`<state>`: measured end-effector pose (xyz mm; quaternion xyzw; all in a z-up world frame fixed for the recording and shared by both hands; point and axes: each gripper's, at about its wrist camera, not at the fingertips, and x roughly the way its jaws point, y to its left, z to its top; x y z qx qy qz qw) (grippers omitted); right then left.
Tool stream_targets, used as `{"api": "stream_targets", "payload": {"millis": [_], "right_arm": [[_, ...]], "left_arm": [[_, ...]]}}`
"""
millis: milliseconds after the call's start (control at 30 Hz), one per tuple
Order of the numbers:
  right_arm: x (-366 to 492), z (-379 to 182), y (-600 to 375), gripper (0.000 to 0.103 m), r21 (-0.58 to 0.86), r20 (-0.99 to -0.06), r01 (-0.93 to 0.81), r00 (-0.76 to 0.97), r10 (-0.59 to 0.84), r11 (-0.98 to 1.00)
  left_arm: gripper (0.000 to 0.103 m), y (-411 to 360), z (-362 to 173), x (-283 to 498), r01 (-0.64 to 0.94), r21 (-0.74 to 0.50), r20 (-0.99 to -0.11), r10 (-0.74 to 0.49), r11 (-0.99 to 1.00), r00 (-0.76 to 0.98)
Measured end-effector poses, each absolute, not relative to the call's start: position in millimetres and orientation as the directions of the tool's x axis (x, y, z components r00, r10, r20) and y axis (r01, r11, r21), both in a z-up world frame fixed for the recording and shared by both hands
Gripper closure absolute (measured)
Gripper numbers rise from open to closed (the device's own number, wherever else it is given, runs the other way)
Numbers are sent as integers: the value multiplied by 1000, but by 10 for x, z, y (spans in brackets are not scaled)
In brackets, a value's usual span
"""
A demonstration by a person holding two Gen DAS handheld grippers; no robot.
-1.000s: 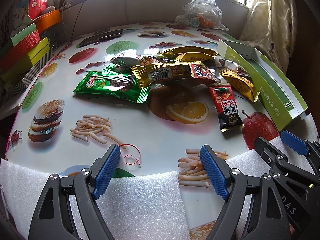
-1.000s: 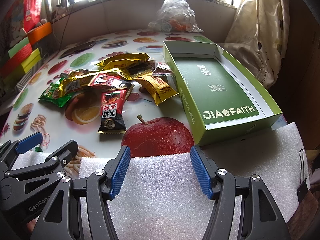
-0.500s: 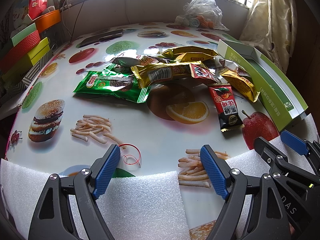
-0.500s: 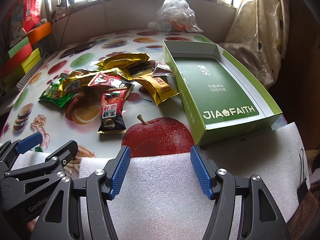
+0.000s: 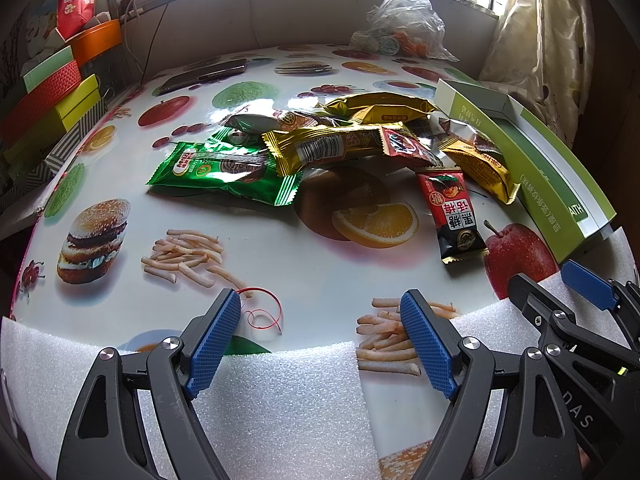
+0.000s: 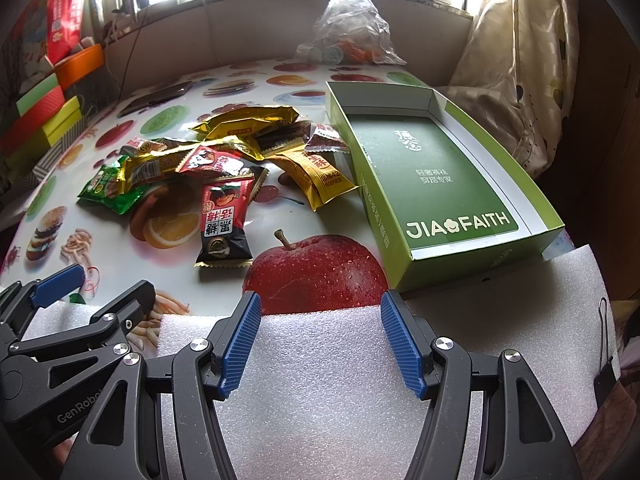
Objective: Organize snacks
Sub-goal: 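Grasp the red shrimp-egg candy packet with the right gripper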
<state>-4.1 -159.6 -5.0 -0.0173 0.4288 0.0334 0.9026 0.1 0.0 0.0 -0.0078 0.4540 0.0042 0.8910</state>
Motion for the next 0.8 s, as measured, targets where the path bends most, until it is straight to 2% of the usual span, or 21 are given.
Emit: {"api": "stream_targets", "payload": {"millis": [467, 800], "right_arm": [[-32, -30, -1594, 40, -6, -779, -88, 625, 51, 996], [67, 159, -1559, 40, 44, -741, -163, 656, 141, 986]], "left_arm": [[21, 62, 42, 13, 7, -10, -827, -12, 1000, 562], [21, 321, 182, 96, -27, -74, -813, -45, 997, 580]]}}
